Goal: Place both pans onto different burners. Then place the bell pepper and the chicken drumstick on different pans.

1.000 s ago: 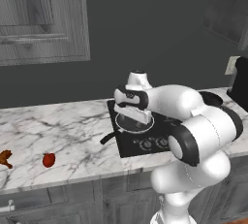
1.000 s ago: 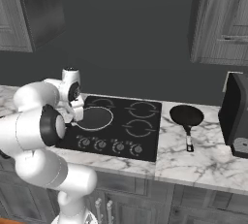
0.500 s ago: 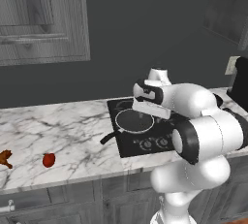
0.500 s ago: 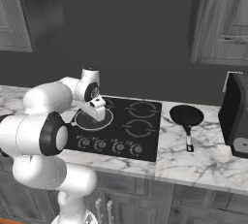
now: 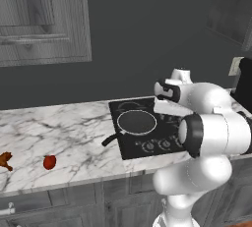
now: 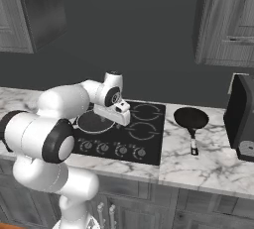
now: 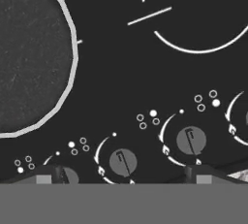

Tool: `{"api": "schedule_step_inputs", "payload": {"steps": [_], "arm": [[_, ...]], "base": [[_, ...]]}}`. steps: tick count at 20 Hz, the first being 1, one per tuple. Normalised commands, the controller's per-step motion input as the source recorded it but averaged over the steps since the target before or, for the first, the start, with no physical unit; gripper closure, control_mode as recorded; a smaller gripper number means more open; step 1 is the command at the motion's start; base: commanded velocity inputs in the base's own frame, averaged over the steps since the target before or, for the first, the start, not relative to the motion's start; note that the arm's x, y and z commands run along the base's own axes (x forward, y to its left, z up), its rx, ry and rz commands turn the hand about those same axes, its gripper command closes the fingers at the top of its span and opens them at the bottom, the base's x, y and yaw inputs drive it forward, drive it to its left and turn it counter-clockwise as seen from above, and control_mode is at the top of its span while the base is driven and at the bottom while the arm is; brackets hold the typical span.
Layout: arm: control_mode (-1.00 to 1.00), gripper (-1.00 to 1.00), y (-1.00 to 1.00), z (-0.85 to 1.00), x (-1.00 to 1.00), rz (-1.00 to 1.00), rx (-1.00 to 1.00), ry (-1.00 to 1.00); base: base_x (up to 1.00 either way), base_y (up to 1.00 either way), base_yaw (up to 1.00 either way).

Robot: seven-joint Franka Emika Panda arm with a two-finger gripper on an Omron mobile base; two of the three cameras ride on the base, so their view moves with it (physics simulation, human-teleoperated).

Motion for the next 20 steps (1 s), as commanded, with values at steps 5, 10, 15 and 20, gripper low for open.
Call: {"api": "schedule_step_inputs", "payload": {"steps": [5,10,15,20], "arm": [[-1.00,-1.00,-0.76,0.00,0.00,0.16,0.00,0.00],[-1.00,-1.00,-0.59,0.00,0.00,0.09,0.00,0.00],[-1.00,-1.00,-0.52,-0.01,0.01,0.07,0.00,0.00],[-1.00,-1.00,-0.55,-0.01,0.00,0.07,0.00,-0.03]], "base": [[0.00,0.00,0.00],[0.00,0.00,0.00],[0.00,0.00,0.00],[0.00,0.00,0.00]]}}
